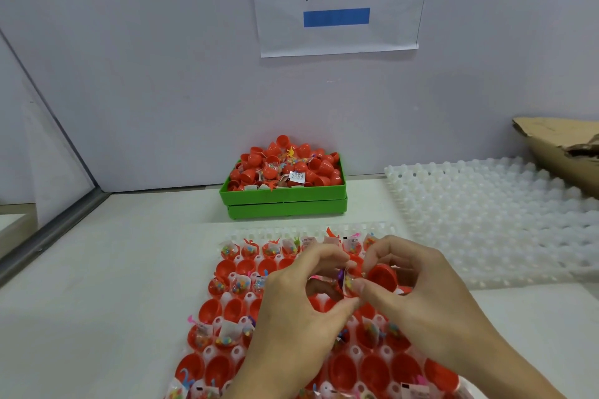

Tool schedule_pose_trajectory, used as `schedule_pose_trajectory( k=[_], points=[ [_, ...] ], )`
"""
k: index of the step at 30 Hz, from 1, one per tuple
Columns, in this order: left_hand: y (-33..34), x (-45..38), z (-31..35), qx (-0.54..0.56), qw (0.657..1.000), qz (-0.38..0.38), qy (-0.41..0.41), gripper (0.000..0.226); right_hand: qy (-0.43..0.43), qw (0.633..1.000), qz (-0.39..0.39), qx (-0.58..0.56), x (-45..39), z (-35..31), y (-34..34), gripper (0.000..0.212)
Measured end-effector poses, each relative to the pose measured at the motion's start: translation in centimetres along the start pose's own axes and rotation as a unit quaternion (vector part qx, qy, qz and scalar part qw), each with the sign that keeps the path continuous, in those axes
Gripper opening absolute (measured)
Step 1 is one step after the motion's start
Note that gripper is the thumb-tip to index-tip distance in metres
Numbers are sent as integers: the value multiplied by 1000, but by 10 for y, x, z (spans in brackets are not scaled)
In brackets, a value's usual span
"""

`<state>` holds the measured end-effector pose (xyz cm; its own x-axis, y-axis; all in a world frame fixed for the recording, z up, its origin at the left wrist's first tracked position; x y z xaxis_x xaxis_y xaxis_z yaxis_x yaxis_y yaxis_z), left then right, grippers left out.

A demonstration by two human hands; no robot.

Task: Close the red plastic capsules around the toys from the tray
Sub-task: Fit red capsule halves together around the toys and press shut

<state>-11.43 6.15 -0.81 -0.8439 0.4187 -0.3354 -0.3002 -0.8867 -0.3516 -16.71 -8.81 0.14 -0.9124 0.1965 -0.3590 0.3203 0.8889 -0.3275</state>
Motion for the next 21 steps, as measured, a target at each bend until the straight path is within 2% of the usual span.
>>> schedule_pose_trajectory(
  k=[9,15,21],
  points=[
    [2,-2,-1,129,990,-32,-45,32,36,995,1,-90,-1,0,-3,21],
    [-1,-2,-3,143,987,-37,-61,27,44,989,-49,-133,0,-2,-9,26],
    [-2,-2,-3,136,988,-41,-67,26,42,990,-44,-129,-1,-3,-7,31]
  ],
)
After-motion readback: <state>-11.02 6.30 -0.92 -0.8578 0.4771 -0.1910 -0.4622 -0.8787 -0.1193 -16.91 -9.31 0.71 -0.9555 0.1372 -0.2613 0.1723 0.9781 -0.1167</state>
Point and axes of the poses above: each hand's wrist, its own x-axis away from the middle knuckle, its own y-axis out of the palm, z = x × y, the point moved 2 cm from there along -x, towards the middle knuckle, and after that the axes turned 7 degrees about -y, right-handed, at the moved point
